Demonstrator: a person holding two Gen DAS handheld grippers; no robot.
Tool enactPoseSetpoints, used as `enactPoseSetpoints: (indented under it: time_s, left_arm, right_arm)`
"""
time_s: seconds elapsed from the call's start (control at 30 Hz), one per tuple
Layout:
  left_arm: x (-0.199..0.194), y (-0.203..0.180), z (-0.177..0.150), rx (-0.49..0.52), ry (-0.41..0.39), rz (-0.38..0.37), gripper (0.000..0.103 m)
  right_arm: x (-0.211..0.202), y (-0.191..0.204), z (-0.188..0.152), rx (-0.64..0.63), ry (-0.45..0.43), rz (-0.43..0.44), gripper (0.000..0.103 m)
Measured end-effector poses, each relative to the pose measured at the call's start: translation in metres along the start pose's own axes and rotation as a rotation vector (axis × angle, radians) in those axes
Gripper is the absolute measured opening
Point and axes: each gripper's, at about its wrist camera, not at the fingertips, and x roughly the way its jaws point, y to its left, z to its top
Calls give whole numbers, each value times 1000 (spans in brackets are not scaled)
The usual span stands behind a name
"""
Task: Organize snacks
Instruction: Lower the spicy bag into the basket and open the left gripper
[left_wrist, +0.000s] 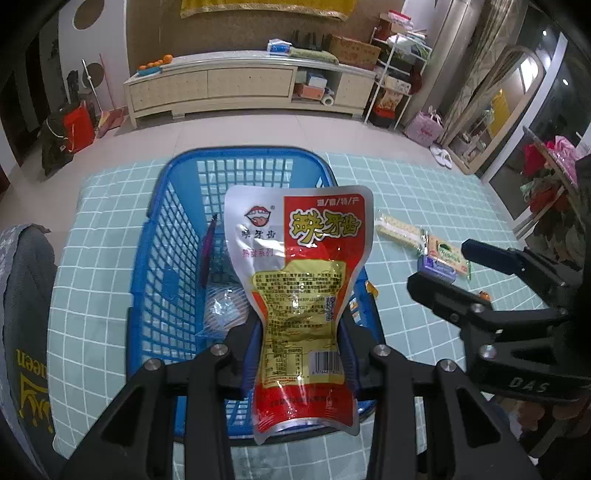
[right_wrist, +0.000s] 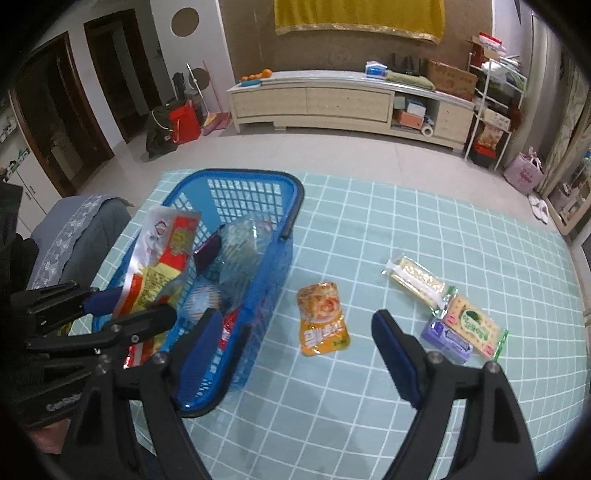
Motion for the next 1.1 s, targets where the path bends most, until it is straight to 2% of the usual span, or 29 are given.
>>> enactPoseSetpoints:
  time_s: [0.37,0.43,0.5,0.6,0.8,1.1]
  left_arm:
    - [24,2,8,-35,34,-9,38]
    - [23,1,7,-40,31,-18,51]
    - [22,-2,7,-31,27,-28,55]
    - [12,-10,3,12,-2,-22,62]
    - [-15,-20,-2,64,-62,-18,64]
    - [-67,-52,-16,136,-154,-29,70]
  right_arm:
    - [16,-23,-4,32,31,0,86]
    - [16,-25,-5,35,32,2,86]
    - [15,-28,-5,45,34,3,86]
    - [8,-31,-5,58,22,-1,86]
    - [-12,-31,-11,64,6,3,86]
    - [-71,-34,-25,77,-44,11,86]
